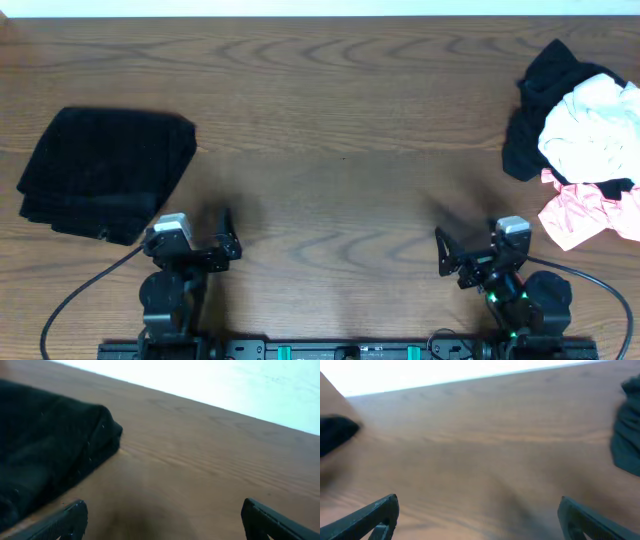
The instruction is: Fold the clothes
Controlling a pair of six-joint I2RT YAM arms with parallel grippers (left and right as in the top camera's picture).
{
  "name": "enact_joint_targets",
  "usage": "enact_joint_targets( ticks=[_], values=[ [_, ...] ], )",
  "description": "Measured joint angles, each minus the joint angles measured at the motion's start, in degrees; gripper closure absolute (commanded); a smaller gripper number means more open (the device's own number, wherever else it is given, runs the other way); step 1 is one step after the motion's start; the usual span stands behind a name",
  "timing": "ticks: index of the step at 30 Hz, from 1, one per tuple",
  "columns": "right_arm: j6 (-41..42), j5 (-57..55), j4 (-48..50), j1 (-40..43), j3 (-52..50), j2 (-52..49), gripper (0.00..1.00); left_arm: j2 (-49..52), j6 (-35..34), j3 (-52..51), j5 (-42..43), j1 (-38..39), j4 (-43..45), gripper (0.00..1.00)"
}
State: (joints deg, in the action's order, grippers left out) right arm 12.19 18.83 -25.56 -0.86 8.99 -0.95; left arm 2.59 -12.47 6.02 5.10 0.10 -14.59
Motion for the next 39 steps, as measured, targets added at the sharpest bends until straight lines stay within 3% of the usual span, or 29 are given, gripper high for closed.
enact_joint_targets(
  ticks=[4, 8, 14, 21, 24, 29, 33, 39],
  values=[
    [4.37, 3.3, 7.43, 0.0, -0.09, -0.07, 0.01, 3.67, -3.21, 1.03, 4.5, 0.0, -3.37, 0.02],
    [7.45, 4.9, 8.92, 0.0, 0.37, -2.36, 0.01, 10.23, -4.48, 5.22, 7.3, 0.0, -8.26, 0.02],
    [9.57, 6.08, 8.37, 0.0, 6.95, -15.96, 0.01, 26.73, -4.79, 25.66, 8.85, 0.0, -16.28, 0.02],
    [5.38, 5.49, -5.33, 0.0, 29.07, -40.24, 0.01, 49.9, -0.13, 50.25, 9.57, 0.0, -32.35, 0.02],
    [-1.03, 1.51, -18.16, 0.0, 42.75, -52.19, 0.01, 60.02, 1.36, 61.55, 9.55, 0.0, -39.76, 0.02],
    [-7.72, -4.74, -30.56, 0.0, 62.69, -65.68, 0.01, 67.8, 2.27, 72.28, 9.55, 0.0, -42.12, 0.02],
    [-9.42, -7.87, -33.55, 0.02, 67.71, -70.25, 0.01, 68.46, 2.45, 73.85, 9.53, 0.0, -41.77, 0.02],
    [-4.02, -12.74, -33.16, 6.38, 67.76, -74.9, 0.04, 68.59, 2.45, 73.85, 9.53, 0.0, -42.62, 0.02]
  ],
)
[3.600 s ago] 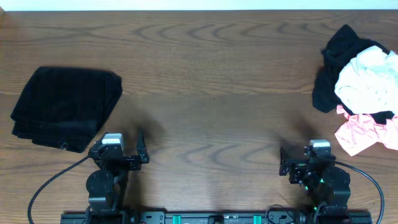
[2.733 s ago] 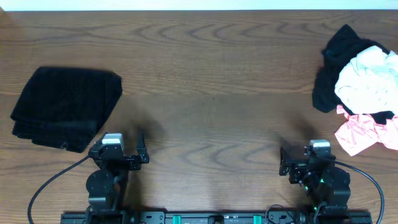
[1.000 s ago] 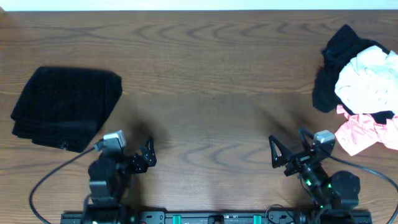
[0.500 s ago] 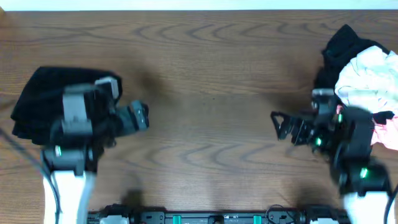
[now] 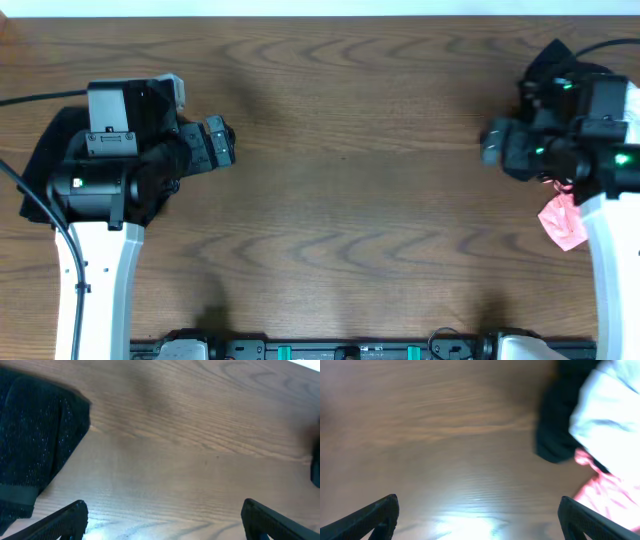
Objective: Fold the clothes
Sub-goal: 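Reach the right gripper into the clothes pile and grasp the white T-shirt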
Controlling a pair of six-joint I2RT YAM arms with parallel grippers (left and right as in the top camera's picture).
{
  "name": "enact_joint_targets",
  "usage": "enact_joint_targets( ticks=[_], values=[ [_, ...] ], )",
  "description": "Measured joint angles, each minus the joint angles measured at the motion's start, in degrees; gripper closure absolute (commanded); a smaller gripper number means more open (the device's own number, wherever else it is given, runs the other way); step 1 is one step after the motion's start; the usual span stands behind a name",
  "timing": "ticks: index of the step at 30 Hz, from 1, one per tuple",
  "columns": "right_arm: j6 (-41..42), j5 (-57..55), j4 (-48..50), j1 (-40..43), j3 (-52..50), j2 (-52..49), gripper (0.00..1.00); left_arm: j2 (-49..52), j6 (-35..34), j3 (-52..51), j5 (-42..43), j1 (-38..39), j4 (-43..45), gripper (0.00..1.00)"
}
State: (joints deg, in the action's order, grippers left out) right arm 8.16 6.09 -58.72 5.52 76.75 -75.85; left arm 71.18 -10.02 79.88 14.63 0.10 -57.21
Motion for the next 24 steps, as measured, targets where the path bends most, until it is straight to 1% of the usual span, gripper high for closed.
enact_joint_targets(
  ticks=[2, 3, 6, 8, 10, 13, 18, 22, 24],
  values=[
    [0.98, -0.48, 0.17, 4.96, 0.24, -1.81, 0.09, 0.0, 0.0, 0.0, 0.02, 0.0, -0.5, 0.02],
    [1.46, -0.98, 0.24, 7.39, 0.48, -2.8, 0.14, 0.0, 0.0, 0.0, 0.0, 0.0, -0.85, 0.02],
    [2.58, -1.31, 0.42, 14.75, 1.7, -7.19, 0.17, 0.0, 0.0, 0.0, 0.0, 0.0, -0.9, 0.02],
    [3.02, -1.7, 1.55, 17.55, 2.16, -9.9, 0.17, 0.0, 0.0, 0.0, 0.0, 0.0, -0.92, 0.02],
    [3.21, -1.99, 3.5, 19.12, 2.27, -12.52, 0.16, 0.0, 0.0, 0.0, 0.0, 0.0, -0.9, 0.02],
    [3.37, -2.29, 6.93, 20.04, 2.36, -16.0, 0.17, 0.0, 0.0, 0.0, 0.02, 0.0, -0.92, 0.02],
    [3.54, -2.67, 11.26, 20.28, 2.45, -21.75, 0.27, 0.0, 0.0, 0.0, 0.02, 0.0, -0.92, 0.02],
    [4.26, -2.78, 12.13, 20.28, 2.49, -25.16, 0.41, 0.0, 0.0, 0.0, 0.02, 0.0, -1.05, 0.02],
    [4.59, -2.8, 12.13, 20.28, 2.49, -26.32, 0.41, 0.0, 0.0, 0.0, 0.0, 0.0, -1.38, 0.02]
  ],
)
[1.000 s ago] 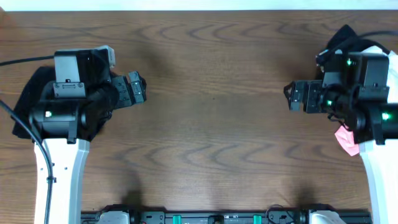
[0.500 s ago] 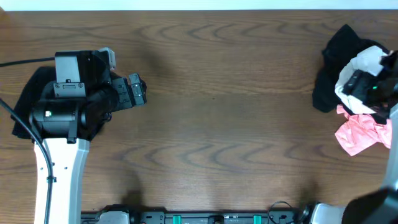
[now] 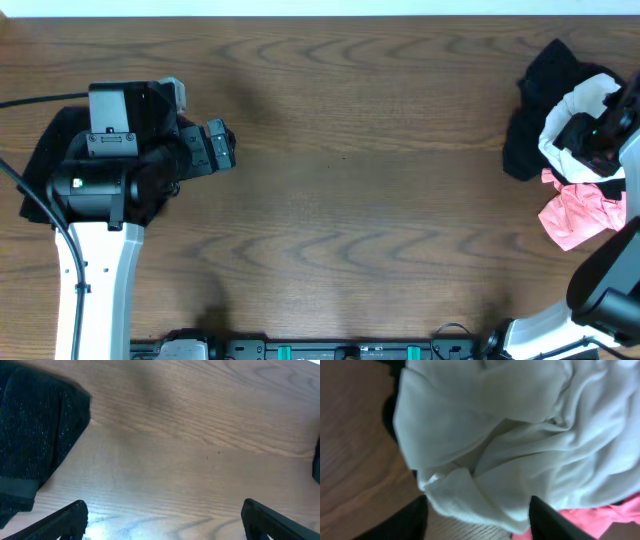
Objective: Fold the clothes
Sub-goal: 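Reach the right gripper into the clothes pile and grasp the white T-shirt, then pull the white T-shirt left out of the pile with the right gripper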
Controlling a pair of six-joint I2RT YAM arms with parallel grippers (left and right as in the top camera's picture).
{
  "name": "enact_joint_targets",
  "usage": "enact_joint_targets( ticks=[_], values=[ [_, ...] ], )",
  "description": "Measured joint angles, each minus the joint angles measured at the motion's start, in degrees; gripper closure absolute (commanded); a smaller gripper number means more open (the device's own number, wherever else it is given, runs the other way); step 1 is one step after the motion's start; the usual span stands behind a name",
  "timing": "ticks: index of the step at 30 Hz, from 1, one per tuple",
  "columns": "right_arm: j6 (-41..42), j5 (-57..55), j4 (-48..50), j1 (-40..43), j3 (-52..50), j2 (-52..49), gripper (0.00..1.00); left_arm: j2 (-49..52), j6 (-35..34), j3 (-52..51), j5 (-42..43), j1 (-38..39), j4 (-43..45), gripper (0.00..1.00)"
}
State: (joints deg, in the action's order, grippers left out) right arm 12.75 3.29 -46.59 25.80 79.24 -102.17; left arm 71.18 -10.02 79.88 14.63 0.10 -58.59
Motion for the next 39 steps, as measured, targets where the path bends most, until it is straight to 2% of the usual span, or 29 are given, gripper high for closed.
enact_joint_targets(
  ticks=[2, 3, 4, 6, 9, 13, 18, 22, 27, 33, 39],
  values=[
    [0.04, 0.04, -0.04, 0.0, 0.0, -1.05, 0.5, 0.0, 0.0, 0.0, 0.02, 0.0, -0.09, 0.02],
    [-0.11, 0.11, -0.2, 0.0, 0.07, -1.55, 0.61, 0.0, 0.0, 0.0, 0.0, 0.0, -0.09, 0.02],
    [-0.02, 0.13, -0.48, -0.02, 0.13, -2.12, 0.77, 0.0, 0.0, 0.0, 0.0, 0.0, -0.09, 0.02],
    [0.22, 0.17, -1.2, -0.15, 0.17, -2.78, 0.88, 0.0, 0.0, 0.0, 0.0, 0.0, -0.09, 0.02],
    [0.35, 0.31, -2.21, -0.26, 0.35, -2.78, 0.99, 0.0, 0.0, 0.0, 0.02, 0.0, -0.17, 0.02],
    [0.68, 1.42, -5.84, -0.44, 2.89, -0.46, 0.99, 0.0, 0.0, 0.0, 0.02, 0.0, -0.2, 0.02],
    [0.85, 3.74, -7.02, -2.91, 11.74, 8.52, 0.99, 0.0, 0.0, 0.0, 0.02, 0.0, -0.04, 0.02],
    [-3.23, 10.01, 0.66, -7.78, 18.93, 18.53, 0.99, 0.0, 0.0, 0.0, 0.0, 0.0, 0.0, 0.02],
    [-7.98, 17.29, 7.19, -13.73, 21.57, 26.25, 0.99, 0.0, 0.0, 0.0, 0.0, 0.0, 0.0, 0.02],
    [-12.07, 27.23, 7.96, -18.12, 21.38, 23.43, 0.99, 0.0, 0.0, 0.0, 0.0, 0.0, 0.02, 0.02],
    [-13.22, 31.91, 11.08, -22.12, 20.06, 19.69, 0.99, 0.0, 0.0, 0.0, 0.0, 0.0, 0.04, 0.02]
  ],
)
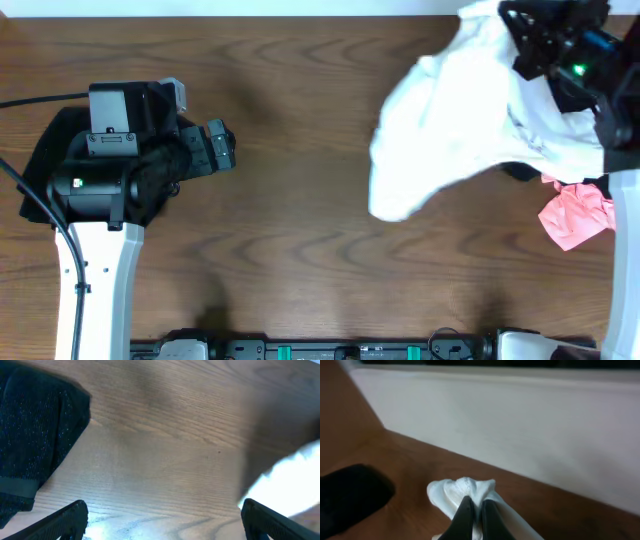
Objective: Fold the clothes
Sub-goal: 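Pull the white T-shirt left out of the pile with the right gripper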
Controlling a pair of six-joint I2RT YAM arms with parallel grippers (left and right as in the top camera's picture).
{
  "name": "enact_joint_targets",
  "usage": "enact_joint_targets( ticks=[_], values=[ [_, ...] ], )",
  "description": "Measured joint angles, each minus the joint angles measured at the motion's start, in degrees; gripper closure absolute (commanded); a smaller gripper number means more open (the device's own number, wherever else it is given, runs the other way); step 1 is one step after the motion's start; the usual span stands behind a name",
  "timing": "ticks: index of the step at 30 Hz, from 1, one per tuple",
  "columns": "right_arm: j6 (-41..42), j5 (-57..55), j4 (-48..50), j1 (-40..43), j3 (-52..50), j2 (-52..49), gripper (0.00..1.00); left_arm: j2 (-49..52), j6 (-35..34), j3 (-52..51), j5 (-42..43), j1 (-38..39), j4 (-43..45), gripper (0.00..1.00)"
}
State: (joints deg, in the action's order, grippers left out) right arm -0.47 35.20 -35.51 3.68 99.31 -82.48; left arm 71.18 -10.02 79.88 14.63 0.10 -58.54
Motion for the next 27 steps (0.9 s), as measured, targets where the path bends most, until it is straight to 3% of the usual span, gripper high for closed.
enact_joint_targets(
  ticks=[7, 18, 27],
  values=[
    [5.05, -1.81, 7.04, -4.31, -0.04, 0.15, 0.99, 0.0, 0.0, 0.0, 0.02, 0.0, -0.02, 0.02],
    [7.74, -3.61, 5.51, -13.64, -0.04, 1.03, 0.99, 0.0, 0.0, 0.0, 0.0, 0.0, -0.04, 0.02],
    [9.46, -2.32, 0.98, -17.07, -0.04, 10.64, 0.99, 0.0, 0.02, 0.0, 0.0, 0.0, -0.02, 0.02]
  ],
)
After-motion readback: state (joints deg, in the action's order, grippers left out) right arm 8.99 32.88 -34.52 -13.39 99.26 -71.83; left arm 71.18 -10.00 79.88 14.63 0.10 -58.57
